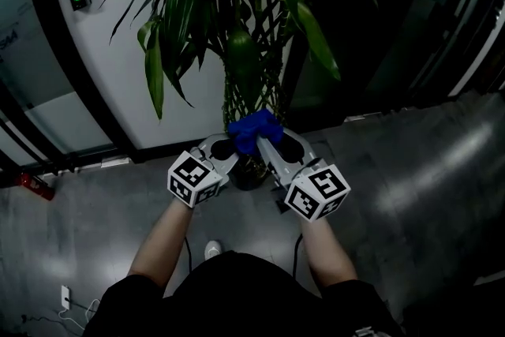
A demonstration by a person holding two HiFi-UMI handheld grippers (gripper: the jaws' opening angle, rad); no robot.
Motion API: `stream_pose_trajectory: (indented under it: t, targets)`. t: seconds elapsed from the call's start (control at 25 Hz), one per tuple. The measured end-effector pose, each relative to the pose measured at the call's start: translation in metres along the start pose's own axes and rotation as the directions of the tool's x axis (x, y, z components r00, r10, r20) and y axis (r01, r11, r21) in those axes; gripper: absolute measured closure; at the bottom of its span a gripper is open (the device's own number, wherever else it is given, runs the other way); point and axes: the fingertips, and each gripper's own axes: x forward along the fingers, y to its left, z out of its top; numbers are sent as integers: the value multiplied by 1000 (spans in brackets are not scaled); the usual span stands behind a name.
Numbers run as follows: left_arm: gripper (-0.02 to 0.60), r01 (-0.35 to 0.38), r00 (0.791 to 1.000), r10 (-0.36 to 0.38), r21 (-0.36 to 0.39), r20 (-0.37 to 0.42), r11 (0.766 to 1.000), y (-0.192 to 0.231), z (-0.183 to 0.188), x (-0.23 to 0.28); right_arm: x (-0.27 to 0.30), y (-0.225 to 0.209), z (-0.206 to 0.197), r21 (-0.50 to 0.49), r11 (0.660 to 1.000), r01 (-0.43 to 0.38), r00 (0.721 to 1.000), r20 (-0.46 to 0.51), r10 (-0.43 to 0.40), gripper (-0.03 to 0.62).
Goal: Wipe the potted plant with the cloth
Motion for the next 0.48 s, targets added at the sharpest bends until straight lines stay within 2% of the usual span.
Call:
stream_pose_trajectory:
  t: [0.24,0.48]
  targets:
    - [575,-33,999,34,-33,33,999,-33,6,-5,-37,7,0,15,1000,-17,1000,11,16,490]
    - [574,-36,999,37,-64,19,997,-64,-11,-1,-78,2,-18,69,998,9,1000,7,-9,490]
